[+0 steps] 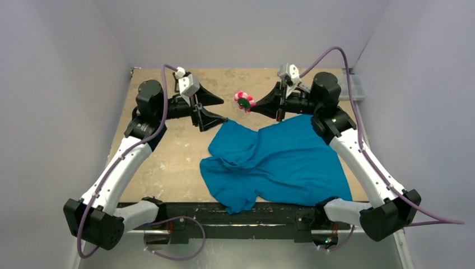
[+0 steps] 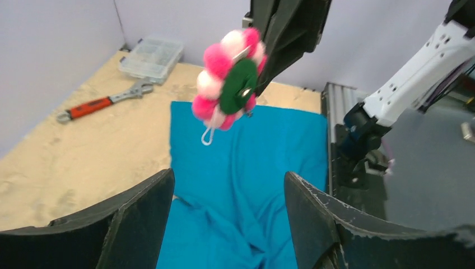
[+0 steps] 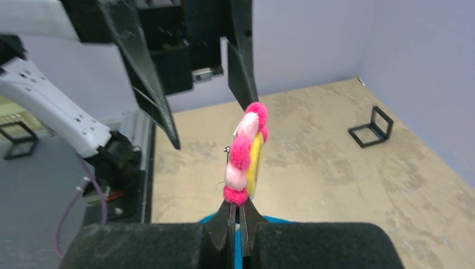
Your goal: Remove the brooch from the garment
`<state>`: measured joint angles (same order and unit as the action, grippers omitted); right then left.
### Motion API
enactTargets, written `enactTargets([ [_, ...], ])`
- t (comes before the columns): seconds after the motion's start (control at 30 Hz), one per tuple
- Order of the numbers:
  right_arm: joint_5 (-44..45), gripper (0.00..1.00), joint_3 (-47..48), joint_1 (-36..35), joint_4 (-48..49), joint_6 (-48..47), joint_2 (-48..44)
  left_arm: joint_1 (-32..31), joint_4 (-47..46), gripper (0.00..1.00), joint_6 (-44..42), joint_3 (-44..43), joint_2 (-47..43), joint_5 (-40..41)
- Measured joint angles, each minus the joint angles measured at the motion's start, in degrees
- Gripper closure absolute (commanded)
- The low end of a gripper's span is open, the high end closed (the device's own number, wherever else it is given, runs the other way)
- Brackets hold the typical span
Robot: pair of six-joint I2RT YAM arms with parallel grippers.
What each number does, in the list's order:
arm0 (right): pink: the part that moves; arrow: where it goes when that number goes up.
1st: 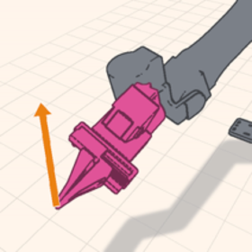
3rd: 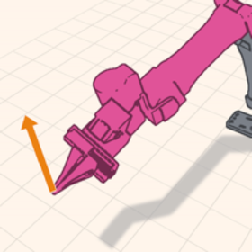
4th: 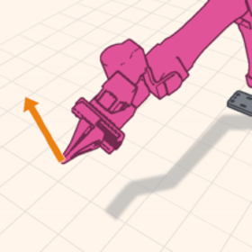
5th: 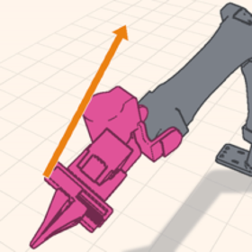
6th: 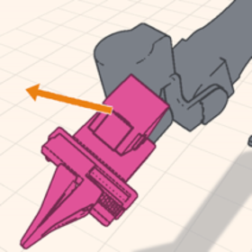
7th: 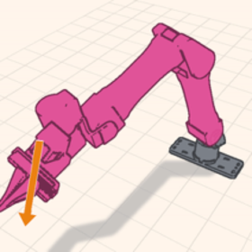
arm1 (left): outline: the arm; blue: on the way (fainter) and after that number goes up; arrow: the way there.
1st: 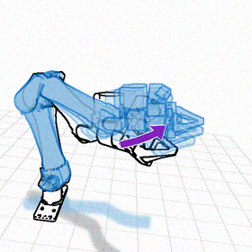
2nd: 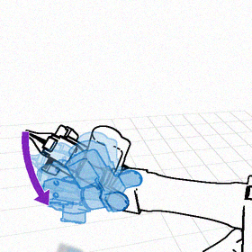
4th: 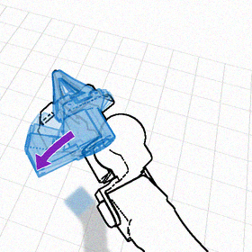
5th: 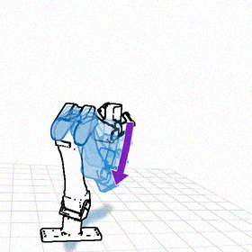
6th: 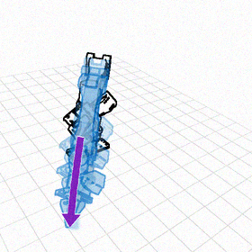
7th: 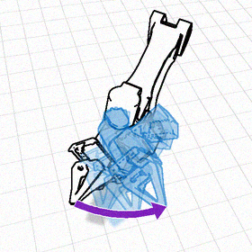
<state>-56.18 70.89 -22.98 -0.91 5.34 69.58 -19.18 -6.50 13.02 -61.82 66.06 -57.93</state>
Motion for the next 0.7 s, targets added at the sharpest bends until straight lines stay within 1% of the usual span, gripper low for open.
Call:
enactTargets([
  [0.1, 6.0, 1.0, 0.3, -2.9, -7.4, -10.7, -0.6, 0.0, 10.1, 0.23, -14.1, -3.1, -2.4, 0.6],
  [0.13, 9.0, 1.0, 0.2, -4.5, -9.3, -14.2, -0.9, 0.0, 12.3, 0.23, -17.6, -3.6, -3.3, 1.0],
  [0.23, 19.7, 1.0, -2.6, -9.3, -10.6, -23.5, -3.9, -0.2, 18.3, 0.23, -30.4, -4.0, -7.0, 3.8],
  [0.33, 31.6, 1.0, -9.5, -14.6, -6.8, -32.4, -9.9, -2.4, 21.5, 0.25, -42.0, -3.4, -10.2, 9.4],
  [0.4, 39.1, 1.0, -13.6, -18.1, -3.6, -39.1, -13.0, -5.7, 21.9, 0.29, -50.4, -0.8, -13.2, 14.7],
  [0.57, 53.8, 1.0, -17.9, -23.6, 5.1, -52.1, -12.6, -13.4, 20.6, 0.4, -68.4, 8.3, -19.1, 25.3],
  [0.7, 62.8, 1.0, -21.6, -28.0, 11.4, -60.4, -11.8, -18.9, 18.6, 0.46, -79.8, 11.0, -18.9, 31.6],
])
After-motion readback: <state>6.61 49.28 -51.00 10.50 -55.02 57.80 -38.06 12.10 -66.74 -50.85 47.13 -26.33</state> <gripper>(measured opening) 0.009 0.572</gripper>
